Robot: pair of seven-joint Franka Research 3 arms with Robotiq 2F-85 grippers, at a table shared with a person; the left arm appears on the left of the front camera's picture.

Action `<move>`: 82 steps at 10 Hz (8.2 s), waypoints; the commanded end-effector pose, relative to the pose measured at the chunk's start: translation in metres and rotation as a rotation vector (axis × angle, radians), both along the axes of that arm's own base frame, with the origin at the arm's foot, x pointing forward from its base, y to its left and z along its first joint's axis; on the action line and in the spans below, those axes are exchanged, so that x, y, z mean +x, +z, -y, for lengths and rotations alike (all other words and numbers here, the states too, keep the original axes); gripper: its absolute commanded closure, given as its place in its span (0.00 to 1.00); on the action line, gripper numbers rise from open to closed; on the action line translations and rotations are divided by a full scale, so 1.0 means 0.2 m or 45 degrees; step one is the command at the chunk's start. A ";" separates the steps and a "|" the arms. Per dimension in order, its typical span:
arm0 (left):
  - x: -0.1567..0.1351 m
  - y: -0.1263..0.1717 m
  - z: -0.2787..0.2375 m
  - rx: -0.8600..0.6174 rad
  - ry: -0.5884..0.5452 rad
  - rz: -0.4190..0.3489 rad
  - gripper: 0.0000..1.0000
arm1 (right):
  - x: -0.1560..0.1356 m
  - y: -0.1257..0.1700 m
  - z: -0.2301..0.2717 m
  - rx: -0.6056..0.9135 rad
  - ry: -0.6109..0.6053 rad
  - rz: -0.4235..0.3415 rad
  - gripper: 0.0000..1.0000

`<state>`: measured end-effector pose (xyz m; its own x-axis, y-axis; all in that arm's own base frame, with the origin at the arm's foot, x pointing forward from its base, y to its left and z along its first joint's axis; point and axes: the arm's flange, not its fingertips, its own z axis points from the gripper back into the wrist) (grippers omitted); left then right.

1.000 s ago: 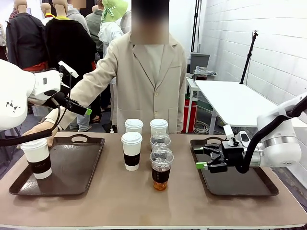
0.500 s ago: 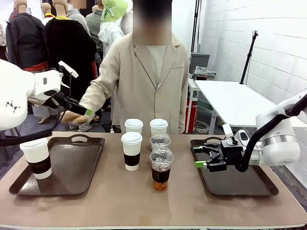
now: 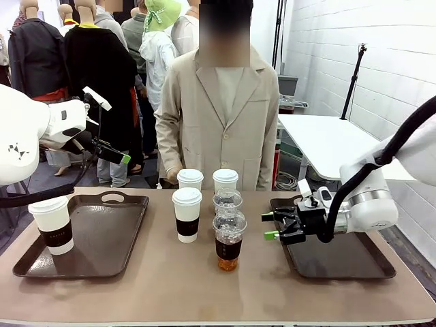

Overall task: Distribute the coffee onto the tray.
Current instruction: Pick up one iced Americano and place it on the right Handle tray.

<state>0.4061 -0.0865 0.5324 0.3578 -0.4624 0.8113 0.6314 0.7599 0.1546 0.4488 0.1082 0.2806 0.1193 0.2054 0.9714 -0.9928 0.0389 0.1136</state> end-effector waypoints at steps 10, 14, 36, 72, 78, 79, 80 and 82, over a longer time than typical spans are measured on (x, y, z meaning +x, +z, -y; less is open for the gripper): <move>-0.01 0.00 0.00 0.009 0.005 -0.007 0.00 | 0.01 -0.19 -0.27 0.078 0.085 -0.026 0.00; -0.01 0.00 0.00 0.009 0.005 -0.007 0.00 | 0.00 -0.22 -0.31 0.085 0.105 0.000 0.00; -0.01 0.00 0.00 0.009 0.005 -0.007 0.00 | -0.01 -0.32 -0.52 0.197 0.175 0.022 0.30; -0.01 0.00 0.00 0.009 0.005 -0.007 0.00 | -0.09 -0.07 0.83 0.268 -0.086 0.052 0.30; -0.01 0.00 0.00 0.009 0.005 -0.007 0.00 | -0.07 -0.18 0.87 0.285 -0.062 0.036 0.30; -0.01 0.00 0.00 0.009 0.005 -0.007 0.00 | -0.07 -0.20 0.87 0.287 -0.058 0.033 0.30; -0.01 0.00 0.00 0.009 0.005 -0.007 0.00 | -0.07 -0.22 0.87 0.281 -0.055 0.035 0.30; -0.01 0.00 0.00 0.009 0.005 -0.007 0.00 | -0.07 -0.25 0.87 0.275 -0.044 0.025 0.30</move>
